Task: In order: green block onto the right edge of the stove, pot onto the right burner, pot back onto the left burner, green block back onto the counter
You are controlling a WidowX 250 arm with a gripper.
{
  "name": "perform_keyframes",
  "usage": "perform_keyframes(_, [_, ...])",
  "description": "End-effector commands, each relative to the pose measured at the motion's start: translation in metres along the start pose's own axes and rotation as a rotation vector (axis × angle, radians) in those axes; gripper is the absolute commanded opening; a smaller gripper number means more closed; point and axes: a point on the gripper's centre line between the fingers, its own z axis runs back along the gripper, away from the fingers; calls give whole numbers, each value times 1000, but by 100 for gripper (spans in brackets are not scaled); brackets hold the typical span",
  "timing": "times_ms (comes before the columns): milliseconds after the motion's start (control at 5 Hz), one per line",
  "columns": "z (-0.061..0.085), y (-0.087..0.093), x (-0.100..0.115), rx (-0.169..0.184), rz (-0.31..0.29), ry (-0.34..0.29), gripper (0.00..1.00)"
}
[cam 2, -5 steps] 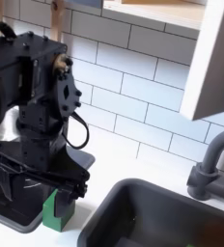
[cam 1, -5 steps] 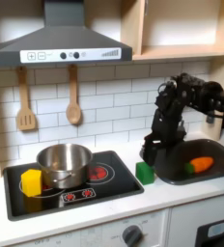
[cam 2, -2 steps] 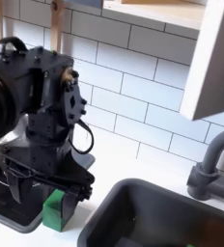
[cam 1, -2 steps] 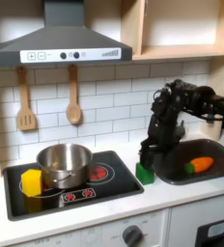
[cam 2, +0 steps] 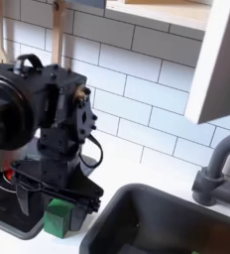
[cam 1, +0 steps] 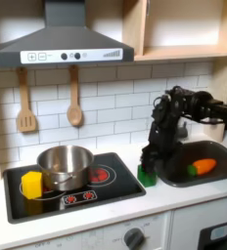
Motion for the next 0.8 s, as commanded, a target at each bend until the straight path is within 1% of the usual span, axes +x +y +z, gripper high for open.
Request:
perform_keyframes(0, [0, 1, 11, 28, 39, -22, 100])
perform_keyframes(200, [0, 0, 12, 25, 29, -26, 100])
perform_keyframes(600, [1, -1, 12, 26, 29, -26, 100])
